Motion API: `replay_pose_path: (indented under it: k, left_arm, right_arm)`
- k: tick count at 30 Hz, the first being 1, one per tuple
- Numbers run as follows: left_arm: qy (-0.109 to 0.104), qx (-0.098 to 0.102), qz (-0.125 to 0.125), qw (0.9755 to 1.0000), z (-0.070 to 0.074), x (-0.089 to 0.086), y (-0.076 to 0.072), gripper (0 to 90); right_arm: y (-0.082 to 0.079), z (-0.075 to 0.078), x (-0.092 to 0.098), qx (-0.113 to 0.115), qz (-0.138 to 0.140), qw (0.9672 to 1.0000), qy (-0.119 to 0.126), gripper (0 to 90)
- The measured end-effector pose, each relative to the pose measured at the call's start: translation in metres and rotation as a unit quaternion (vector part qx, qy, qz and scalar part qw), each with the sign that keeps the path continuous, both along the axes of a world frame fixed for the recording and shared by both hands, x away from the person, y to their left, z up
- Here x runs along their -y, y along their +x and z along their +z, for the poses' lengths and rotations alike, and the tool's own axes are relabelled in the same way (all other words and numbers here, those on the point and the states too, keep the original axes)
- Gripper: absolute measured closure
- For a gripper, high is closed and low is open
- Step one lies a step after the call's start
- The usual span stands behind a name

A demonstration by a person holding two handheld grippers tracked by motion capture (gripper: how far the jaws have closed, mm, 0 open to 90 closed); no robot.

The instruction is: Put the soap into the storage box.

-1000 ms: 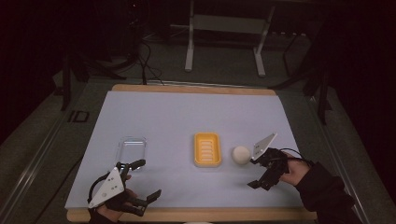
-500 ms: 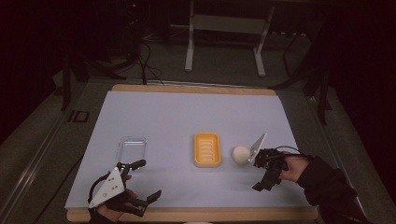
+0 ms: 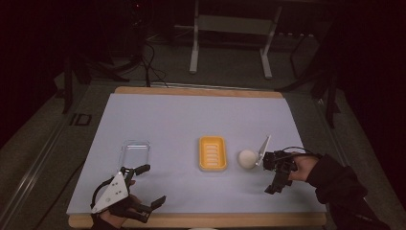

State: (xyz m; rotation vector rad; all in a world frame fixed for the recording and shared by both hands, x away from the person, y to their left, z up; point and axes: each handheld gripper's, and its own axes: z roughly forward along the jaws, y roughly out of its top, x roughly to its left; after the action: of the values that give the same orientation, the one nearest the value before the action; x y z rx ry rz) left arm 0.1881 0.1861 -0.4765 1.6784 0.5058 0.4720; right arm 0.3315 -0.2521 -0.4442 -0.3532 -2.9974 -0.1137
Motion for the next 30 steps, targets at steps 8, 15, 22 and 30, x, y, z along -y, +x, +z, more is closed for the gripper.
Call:
replay_pose_path:
  k: [8, 15, 22, 30]
  left_arm:
    - [0.001, 0.000, -0.002, 1.0000, 0.000, 0.000, 0.000, 0.1]
    - [0.002, -0.001, -0.004, 1.0000, 0.000, 0.000, 0.000, 0.0]
    - [0.002, -0.002, -0.005, 1.0000, 0.000, 0.000, 0.000, 0.1]
    - [0.001, -0.003, -0.009, 1.0000, -0.001, 0.000, 0.000, 0.0]
  right_arm:
    - [0.012, 0.005, 0.003, 0.000, 0.025, 0.9991, 0.035, 11.6]
    - [0.021, 0.010, 0.004, 0.011, 0.041, 0.9956, 0.084, 11.6]
    - [0.032, 0.009, -0.001, 0.016, 0.014, 0.9953, 0.095, 13.8]
    - [0.040, 0.003, -0.011, 0.041, 0.028, 0.9951, 0.086, 12.8]
